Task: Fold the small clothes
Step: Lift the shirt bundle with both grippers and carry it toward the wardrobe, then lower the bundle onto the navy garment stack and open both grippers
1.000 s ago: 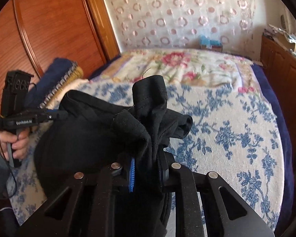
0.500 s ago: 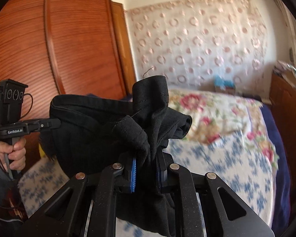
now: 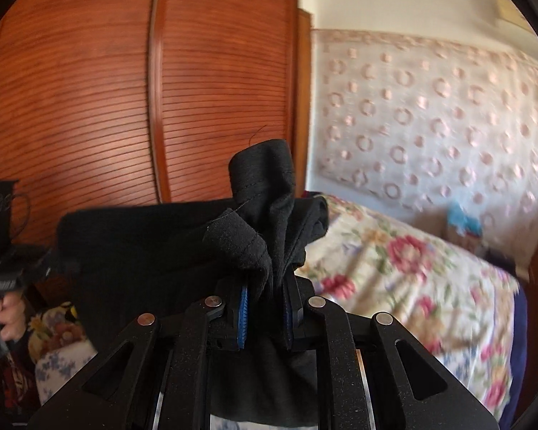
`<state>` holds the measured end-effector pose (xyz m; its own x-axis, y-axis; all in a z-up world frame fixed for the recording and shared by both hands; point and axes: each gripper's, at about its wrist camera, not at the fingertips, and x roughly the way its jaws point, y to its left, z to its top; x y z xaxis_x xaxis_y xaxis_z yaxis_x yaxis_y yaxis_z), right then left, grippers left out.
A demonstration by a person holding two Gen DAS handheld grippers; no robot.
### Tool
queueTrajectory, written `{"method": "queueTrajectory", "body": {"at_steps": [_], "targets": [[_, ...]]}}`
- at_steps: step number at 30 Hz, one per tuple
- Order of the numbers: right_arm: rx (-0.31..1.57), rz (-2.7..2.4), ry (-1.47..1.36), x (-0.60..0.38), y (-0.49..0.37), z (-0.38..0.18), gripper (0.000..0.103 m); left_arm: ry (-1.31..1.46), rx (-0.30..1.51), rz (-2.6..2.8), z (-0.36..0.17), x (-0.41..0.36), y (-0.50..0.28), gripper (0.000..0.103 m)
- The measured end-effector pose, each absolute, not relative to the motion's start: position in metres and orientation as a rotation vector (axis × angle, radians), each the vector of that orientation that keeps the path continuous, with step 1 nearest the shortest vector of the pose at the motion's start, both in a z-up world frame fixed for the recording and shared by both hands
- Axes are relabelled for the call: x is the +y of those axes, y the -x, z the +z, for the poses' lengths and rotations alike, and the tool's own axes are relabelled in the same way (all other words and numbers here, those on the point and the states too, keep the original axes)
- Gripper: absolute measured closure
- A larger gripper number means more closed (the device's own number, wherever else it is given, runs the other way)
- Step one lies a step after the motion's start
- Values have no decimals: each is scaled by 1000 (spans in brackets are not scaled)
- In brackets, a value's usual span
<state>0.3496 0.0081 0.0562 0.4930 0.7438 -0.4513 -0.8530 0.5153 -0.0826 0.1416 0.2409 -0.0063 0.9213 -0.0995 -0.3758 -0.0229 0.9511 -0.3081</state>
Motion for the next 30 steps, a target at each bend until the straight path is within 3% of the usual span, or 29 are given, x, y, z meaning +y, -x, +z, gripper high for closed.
{"method": "queueTrajectory", "body": {"at_steps": [11,15,17,21,30], "targets": [[476,1078,501,175,-378,12,89,403,509,96,-70,280,-144,96],[502,970,476,178,-382,-2,75,356,528,118,-79,277,-141,94],[485,988,422,166,-380,3,55,350,528,125,-80,278,-141,93],[466,1031,393,140,-362,8,55,351,529,126,-78,281,-138,92],[549,1034,444,140,-341,-55,53,271,519,173,-53,270,-116,91]]}}
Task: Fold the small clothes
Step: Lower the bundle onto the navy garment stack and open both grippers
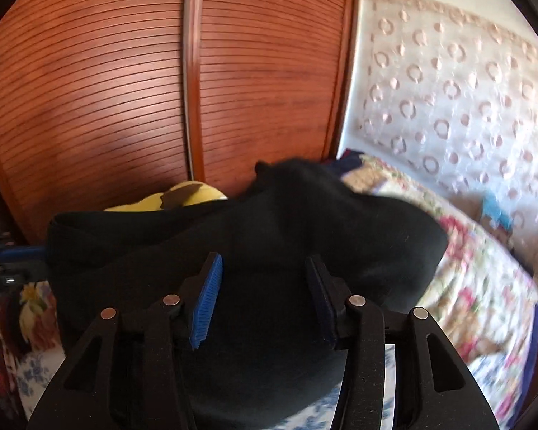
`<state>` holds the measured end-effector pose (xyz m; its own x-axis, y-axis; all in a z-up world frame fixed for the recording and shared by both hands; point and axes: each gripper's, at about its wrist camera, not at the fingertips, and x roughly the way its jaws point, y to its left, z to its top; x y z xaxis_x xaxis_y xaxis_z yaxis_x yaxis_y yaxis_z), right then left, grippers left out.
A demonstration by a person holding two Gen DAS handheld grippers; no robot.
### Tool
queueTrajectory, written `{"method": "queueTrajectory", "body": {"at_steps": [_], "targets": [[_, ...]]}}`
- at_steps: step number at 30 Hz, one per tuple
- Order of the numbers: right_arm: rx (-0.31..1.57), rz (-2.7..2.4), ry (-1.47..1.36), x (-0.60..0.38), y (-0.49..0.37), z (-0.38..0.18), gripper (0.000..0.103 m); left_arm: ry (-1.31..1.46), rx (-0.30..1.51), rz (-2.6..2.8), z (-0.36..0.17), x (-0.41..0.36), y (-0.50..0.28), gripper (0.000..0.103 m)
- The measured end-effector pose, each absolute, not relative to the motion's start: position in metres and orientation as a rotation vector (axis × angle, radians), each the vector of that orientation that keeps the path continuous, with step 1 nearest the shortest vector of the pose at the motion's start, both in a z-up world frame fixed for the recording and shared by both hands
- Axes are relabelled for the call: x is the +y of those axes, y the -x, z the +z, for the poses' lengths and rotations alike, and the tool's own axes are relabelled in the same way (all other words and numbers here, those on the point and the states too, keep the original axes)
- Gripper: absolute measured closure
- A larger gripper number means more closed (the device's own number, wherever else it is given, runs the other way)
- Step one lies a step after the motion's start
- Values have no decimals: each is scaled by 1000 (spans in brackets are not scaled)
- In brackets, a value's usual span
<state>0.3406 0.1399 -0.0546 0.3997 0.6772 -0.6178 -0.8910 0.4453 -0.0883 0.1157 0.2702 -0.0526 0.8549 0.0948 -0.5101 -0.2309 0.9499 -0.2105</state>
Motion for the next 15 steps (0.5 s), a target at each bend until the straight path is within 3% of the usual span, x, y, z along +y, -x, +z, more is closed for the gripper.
{"method": "queueTrajectory", "body": {"at_steps": [7,9,13,15], "targets": [[531,994,369,128,-336,-59,51,188,485,173,-32,252,-98,62],[526,992,344,117,-329,-52,51,176,482,155,-29,246,-95,60],[508,975,316,88,-308,-41,51,138,461,141,-22,228,-86,45],[501,955,297,69,-295,-36,51,129,453,126,-19,219,-82,45]]}}
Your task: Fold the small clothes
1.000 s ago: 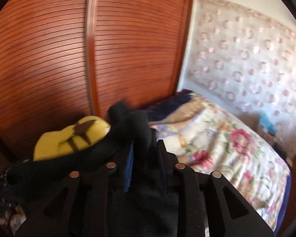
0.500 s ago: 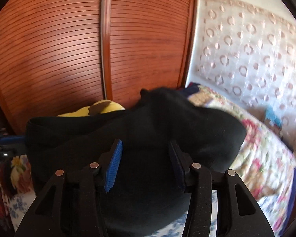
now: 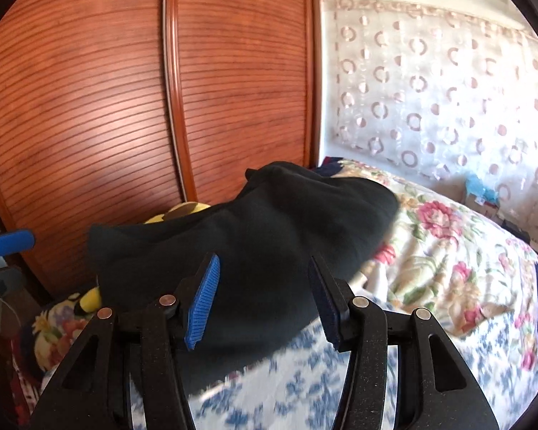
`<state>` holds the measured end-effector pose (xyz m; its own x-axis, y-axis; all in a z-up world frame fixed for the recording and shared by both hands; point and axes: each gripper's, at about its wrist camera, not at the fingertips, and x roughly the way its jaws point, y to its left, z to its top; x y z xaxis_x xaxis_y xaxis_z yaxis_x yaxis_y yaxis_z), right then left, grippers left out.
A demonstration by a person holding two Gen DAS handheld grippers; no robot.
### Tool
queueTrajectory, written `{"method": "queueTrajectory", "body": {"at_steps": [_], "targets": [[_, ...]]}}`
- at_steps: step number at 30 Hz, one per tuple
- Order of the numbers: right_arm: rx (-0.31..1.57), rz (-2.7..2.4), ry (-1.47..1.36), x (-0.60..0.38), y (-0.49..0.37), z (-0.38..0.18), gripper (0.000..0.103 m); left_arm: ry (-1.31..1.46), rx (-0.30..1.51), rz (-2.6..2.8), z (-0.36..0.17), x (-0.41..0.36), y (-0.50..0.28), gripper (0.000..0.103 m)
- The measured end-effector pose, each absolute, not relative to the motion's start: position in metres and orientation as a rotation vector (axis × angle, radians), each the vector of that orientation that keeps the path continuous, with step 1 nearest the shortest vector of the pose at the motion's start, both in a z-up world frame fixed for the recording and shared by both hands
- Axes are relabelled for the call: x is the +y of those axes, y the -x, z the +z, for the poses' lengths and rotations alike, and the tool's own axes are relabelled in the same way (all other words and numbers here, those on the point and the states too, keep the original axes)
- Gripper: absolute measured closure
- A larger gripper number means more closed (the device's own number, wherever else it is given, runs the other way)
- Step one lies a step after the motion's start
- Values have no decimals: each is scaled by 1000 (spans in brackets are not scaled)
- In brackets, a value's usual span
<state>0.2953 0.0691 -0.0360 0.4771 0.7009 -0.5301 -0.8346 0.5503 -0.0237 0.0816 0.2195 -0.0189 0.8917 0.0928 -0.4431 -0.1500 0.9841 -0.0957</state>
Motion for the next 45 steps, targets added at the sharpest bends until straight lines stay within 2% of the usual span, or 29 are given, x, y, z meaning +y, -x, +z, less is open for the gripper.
{"method": "queueTrajectory", "body": {"at_steps": [6,12,15,17,19,30,45], "targets": [[475,891,249,4,-256,-24,49,111,455,84,-15,186,-74,44],[459,795,202,-55,-218,-16,43,68,472,68,-15,149,-74,44],[442,751,187,-81,-198,-12,36,68,463,33,-14,132,-72,44],[425,734,174,-96,-188,-10,24,73,462,15,-15,120,-70,44],[408,695,168,-111,-176,-9,19,75,460,9,-16,110,-69,44],[412,501,118,-189,-134,-6,19,68,473,-36,-9,59,-71,44],[301,332,37,-257,-103,36,19,46,381,-19,44,38,-65,44]]}}
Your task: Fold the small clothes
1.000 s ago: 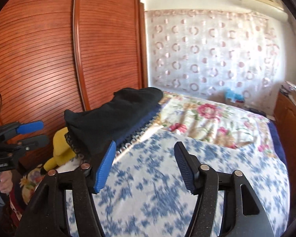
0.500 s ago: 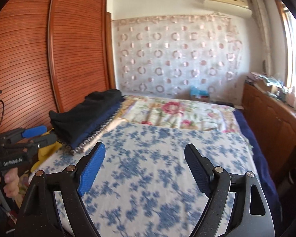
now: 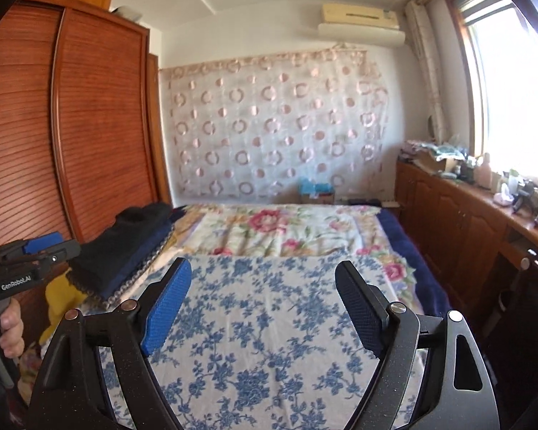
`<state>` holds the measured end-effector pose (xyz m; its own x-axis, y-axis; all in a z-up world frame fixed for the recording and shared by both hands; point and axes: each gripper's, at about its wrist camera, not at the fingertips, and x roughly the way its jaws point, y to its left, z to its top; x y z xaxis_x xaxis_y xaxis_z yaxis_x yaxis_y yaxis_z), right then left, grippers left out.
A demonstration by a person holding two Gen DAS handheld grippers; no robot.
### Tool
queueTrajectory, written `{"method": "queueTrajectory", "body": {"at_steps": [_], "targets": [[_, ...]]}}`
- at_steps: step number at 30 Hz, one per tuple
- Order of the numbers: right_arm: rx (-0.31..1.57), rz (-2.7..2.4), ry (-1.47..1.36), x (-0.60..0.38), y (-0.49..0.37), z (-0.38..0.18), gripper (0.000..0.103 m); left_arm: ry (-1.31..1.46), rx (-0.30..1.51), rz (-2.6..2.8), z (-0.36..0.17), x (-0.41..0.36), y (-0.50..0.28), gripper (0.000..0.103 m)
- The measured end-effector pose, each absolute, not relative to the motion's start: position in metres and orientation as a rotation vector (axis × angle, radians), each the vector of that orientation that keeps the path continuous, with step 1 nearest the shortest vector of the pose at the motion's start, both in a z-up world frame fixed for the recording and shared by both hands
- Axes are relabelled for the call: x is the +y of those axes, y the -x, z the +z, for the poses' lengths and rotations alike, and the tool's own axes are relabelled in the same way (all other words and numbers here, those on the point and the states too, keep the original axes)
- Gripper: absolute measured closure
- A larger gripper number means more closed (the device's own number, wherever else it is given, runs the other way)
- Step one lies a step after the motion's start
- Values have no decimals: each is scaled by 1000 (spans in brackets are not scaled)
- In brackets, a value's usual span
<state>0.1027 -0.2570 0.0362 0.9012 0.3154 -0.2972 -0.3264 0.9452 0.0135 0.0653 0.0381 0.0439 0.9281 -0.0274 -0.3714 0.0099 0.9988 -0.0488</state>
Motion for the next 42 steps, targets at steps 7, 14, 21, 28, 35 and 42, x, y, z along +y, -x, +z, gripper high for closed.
{"method": "queueTrajectory", "body": {"at_steps": [7,14,21,28,35,42], "targets": [[280,312,20,-263,-99,42,19,45,365,-9,49,38,-56,44],[289,323,15,-262,-100,40,19,44,368,-5,47,39,-54,44],[289,322,15,-263,-101,39,19,43,371,-4,46,40,-53,44],[291,323,15,-264,-101,39,19,39,373,-3,45,40,-53,44],[287,316,20,-265,-102,36,19,37,376,-3,43,42,-52,44],[289,319,18,-266,-102,36,19,37,374,-2,43,42,-51,44]]}}
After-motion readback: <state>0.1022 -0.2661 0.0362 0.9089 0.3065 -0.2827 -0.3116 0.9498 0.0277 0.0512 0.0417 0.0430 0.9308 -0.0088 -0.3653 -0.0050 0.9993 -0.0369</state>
